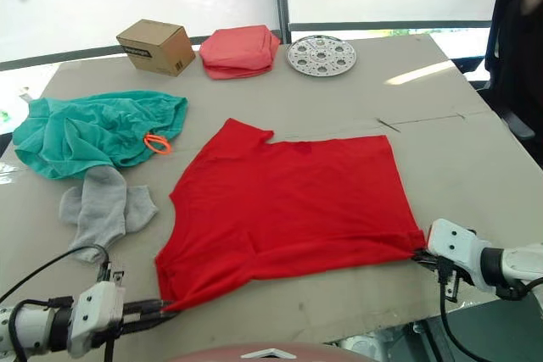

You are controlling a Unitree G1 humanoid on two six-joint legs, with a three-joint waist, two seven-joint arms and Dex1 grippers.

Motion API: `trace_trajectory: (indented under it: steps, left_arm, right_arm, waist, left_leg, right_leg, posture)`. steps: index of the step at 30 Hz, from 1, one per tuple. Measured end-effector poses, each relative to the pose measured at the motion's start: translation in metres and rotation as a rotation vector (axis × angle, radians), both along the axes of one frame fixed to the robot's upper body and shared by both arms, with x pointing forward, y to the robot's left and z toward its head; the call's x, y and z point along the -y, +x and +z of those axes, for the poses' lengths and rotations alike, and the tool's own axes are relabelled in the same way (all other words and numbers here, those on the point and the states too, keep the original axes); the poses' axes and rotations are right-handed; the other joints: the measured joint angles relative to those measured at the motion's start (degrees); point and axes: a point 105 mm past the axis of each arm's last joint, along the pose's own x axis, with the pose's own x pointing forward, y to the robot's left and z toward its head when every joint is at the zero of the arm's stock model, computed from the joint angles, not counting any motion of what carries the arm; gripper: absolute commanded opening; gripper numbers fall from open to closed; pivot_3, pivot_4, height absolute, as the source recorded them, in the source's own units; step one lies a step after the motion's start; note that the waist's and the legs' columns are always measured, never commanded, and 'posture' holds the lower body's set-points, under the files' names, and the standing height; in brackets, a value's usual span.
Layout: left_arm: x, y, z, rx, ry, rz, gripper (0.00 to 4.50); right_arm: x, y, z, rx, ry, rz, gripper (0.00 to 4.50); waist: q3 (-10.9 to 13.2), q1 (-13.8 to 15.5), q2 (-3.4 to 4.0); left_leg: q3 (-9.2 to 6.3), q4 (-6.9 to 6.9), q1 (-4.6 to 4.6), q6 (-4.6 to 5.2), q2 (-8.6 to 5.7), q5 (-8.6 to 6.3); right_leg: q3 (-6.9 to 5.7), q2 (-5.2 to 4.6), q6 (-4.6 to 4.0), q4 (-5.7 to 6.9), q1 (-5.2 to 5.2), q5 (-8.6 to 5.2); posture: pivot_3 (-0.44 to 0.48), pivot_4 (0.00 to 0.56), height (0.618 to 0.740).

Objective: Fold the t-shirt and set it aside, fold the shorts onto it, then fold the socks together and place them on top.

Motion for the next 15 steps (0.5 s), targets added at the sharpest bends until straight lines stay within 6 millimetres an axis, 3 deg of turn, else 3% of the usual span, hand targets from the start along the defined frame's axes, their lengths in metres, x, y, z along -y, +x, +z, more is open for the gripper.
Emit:
trace_trajectory:
  steps: [4, 8, 9, 12, 15]
  left_arm:
    - [0.006, -0.020, 0.002, -0.060, -0.003, -0.049, 0.00]
    - [0.007, -0.024, 0.001, -0.069, 0.005, -0.057, 0.00]
    - [0.006, -0.023, 0.002, -0.065, 0.004, -0.050, 0.38]
    - [0.006, -0.010, 0.010, -0.070, -0.051, 0.029, 1.58]
    - [0.000, 0.005, 0.027, -0.144, -0.165, 0.193, 3.13]
  right_arm:
    - [0.012, -0.027, 0.004, -0.161, -0.058, -0.051, 0.02]
    - [0.017, -0.030, 0.006, -0.176, -0.074, -0.084, 0.02]
    - [0.018, -0.029, 0.006, -0.170, -0.077, -0.089, 0.00]
    - [0.019, -0.019, 0.010, -0.121, -0.064, -0.101, 0.98]
    - [0.015, -0.016, 0.016, -0.090, 0.017, -0.121, 2.49]
  waist:
    - [0.1, 0.2, 0.14]
    - [0.1, -0.1, 0.22]
    - [0.2, -0.1, 0.24]
    - [0.2, -0.2, 0.24]
    - [0.4, -0.1, -0.04]
  left_leg:
    - [0.00, -0.12, -0.02, 0.03, 0.00, -0.03]
    - [0.02, -0.10, -0.03, 0.04, 0.00, -0.04]
    - [0.03, -0.10, -0.04, 0.04, 0.00, -0.04]
    - [0.05, -0.08, -0.06, 0.05, 0.00, -0.05]
    - [0.05, -0.06, 0.00, 0.05, 0.00, -0.05]
  right_leg:
    - [-0.01, -0.03, 0.09, -0.10, 0.00, -0.08]
    - [-0.01, -0.05, 0.10, -0.09, 0.02, -0.08]
    - [0.00, -0.06, 0.10, -0.09, 0.02, -0.08]
    - [-0.01, -0.07, 0.12, 0.00, 0.02, -0.09]
    - [-0.01, -0.06, 0.12, 0.26, 0.00, -0.09]
  posture:
    - [0.000, 0.150, 0.740]
    - [0.000, 0.150, 0.740]
    - [0.000, 0.150, 0.740]
    - [0.000, 0.150, 0.740]
    - [0.000, 0.150, 0.740]
